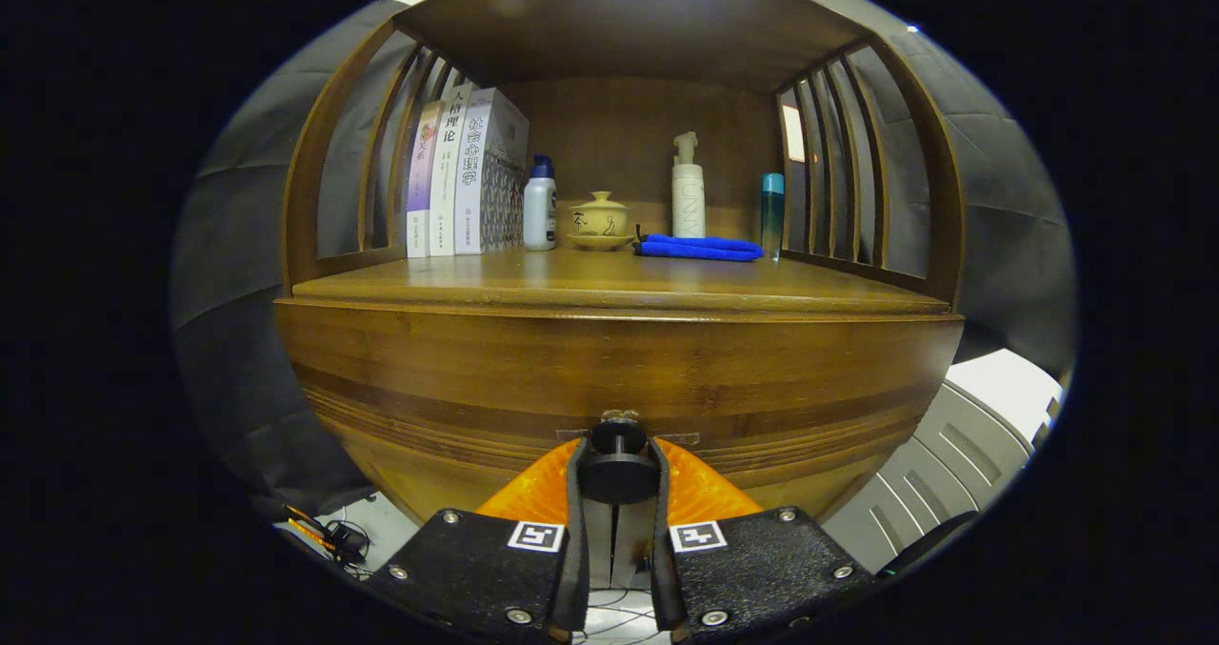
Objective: Pull open the drawer, take out the items inside it, and place them on the countertop above the cabinet.
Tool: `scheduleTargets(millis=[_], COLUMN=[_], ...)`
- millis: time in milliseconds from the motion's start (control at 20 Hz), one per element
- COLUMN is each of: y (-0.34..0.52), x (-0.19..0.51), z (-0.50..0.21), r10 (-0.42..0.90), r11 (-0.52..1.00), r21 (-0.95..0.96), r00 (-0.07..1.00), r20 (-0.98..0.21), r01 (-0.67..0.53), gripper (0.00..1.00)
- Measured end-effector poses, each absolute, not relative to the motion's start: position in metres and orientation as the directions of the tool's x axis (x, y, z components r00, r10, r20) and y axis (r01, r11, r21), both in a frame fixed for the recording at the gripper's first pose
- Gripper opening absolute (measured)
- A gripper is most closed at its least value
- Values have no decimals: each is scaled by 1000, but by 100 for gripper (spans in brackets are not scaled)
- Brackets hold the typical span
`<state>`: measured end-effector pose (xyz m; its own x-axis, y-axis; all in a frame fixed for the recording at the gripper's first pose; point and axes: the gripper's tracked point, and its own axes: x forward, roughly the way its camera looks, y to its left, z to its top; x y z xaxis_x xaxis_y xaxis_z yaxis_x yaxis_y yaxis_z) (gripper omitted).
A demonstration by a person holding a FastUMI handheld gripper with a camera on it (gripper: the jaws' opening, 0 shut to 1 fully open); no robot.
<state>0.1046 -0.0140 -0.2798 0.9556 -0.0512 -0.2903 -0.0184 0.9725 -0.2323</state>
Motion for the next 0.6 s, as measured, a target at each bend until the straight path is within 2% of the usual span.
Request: scheduleTargets(millis=[600], y=[-19], x=[-7], z=[-274], r10=[-46], r11=[974], r21=[-223], r00=[942], r20=[-332], r01=[-31], gripper=[26])
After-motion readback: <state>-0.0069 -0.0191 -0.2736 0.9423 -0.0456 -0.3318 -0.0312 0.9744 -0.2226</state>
